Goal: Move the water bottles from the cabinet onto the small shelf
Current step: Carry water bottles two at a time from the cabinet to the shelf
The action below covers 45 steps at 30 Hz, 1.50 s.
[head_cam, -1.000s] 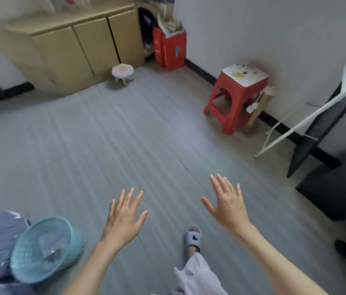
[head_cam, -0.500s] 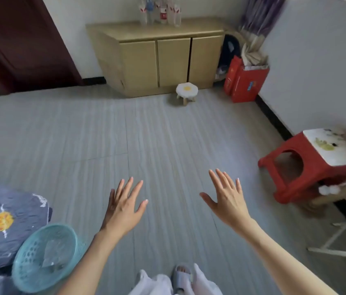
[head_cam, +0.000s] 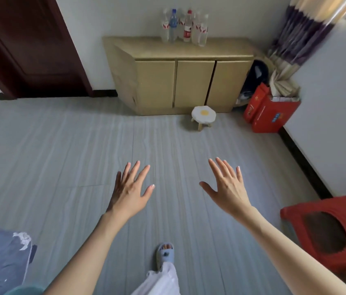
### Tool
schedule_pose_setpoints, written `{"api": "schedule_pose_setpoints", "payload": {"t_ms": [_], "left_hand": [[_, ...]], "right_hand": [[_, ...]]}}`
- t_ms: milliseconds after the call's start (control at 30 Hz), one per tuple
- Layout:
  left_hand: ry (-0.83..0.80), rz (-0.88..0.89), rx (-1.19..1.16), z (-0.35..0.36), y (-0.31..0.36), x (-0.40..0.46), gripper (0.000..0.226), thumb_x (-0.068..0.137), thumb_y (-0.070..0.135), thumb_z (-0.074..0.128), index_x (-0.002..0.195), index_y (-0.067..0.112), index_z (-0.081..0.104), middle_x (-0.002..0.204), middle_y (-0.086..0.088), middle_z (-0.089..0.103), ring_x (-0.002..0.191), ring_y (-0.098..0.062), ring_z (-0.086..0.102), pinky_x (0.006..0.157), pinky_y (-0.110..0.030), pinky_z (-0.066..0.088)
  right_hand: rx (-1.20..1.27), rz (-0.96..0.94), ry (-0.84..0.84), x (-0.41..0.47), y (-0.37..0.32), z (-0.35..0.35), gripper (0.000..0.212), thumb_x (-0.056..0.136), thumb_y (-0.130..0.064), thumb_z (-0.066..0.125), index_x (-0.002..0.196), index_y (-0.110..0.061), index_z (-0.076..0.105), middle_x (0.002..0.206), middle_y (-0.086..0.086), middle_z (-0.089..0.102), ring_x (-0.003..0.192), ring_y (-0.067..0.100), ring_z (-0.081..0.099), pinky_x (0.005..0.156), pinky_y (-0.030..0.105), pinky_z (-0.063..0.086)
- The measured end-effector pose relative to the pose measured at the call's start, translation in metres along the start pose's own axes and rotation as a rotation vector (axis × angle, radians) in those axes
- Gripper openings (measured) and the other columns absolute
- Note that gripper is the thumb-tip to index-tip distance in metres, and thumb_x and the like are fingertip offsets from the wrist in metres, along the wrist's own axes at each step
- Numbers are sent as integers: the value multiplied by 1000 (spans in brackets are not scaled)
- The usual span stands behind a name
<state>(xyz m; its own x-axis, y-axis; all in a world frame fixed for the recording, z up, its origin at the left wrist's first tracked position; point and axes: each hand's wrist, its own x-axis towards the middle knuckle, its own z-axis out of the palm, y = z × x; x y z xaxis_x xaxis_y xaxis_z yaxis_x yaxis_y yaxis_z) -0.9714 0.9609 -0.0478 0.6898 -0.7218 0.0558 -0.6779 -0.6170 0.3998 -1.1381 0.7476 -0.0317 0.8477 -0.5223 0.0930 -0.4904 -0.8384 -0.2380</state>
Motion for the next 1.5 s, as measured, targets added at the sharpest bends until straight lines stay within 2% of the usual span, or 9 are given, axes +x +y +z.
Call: {"api": "schedule_pose_setpoints", "payload": {"t_ms": [67,200,433,700,933,1100,1233,1367,1500], "left_hand": [[27,24,6,-12,-5,55,77,74,61,14,141,25,24,153,-4,15,142,-24,4,113,-46,7],[36,44,15,-26,-16,148,76,75,61,14,141,26,22,154,-3,13,142,-22,1,113,-45,5],[-6,56,12,-12,-37,285,74,76,60,15,142,26,22,154,-4,13,142,-22,0,113,-45,6],[35,29,10,-23,-43,483,78,74,62,10,143,27,16,154,-3,6,141,-21,-5,113,-43,1],[80,66,-12,-30,-39,630,71,79,59,16,142,26,21,154,-4,11,142,-23,1,113,-46,8],[19,43,-27,-13,-65,711,72,78,60,18,141,26,24,153,-6,14,141,-25,4,113,-50,13],[-10,54,-18,-10,-93,801,74,76,61,17,141,26,24,153,-6,14,141,-27,4,112,-49,13],[-21,96,-16,-23,-110,906,77,73,62,15,141,27,23,154,-4,11,142,-24,0,113,-46,6],[-7,162,-7,-31,-110,1001,76,74,61,15,140,26,27,153,-5,16,141,-24,5,113,-44,5]], "right_hand": [[-4,-6,20,51,1,-7,70,87,-55,42,144,-20,20,151,7,26,140,25,18,114,48,5],[-7,-8,50,140,5,-14,71,87,-56,40,144,-20,19,151,7,25,140,25,18,113,47,3],[-26,-20,12,287,29,5,71,87,-57,40,144,-21,17,152,7,24,141,26,16,113,48,2],[5,-56,60,487,70,6,68,87,-53,44,142,-17,27,148,10,32,138,28,24,112,51,10],[9,-90,67,637,87,-3,69,85,-54,42,141,-16,28,148,11,32,138,30,25,112,51,12],[-3,-62,30,722,99,18,77,80,-63,23,141,-17,29,147,10,34,137,29,28,111,51,14],[-7,-21,36,804,111,35,77,78,-63,22,142,-19,27,148,9,32,137,29,27,111,51,13],[0,58,84,888,122,30,79,77,-63,20,142,-19,27,148,9,32,137,29,26,112,51,12],[15,153,121,956,137,24,75,79,-61,24,141,-20,28,148,9,32,138,27,25,112,49,12]]}}
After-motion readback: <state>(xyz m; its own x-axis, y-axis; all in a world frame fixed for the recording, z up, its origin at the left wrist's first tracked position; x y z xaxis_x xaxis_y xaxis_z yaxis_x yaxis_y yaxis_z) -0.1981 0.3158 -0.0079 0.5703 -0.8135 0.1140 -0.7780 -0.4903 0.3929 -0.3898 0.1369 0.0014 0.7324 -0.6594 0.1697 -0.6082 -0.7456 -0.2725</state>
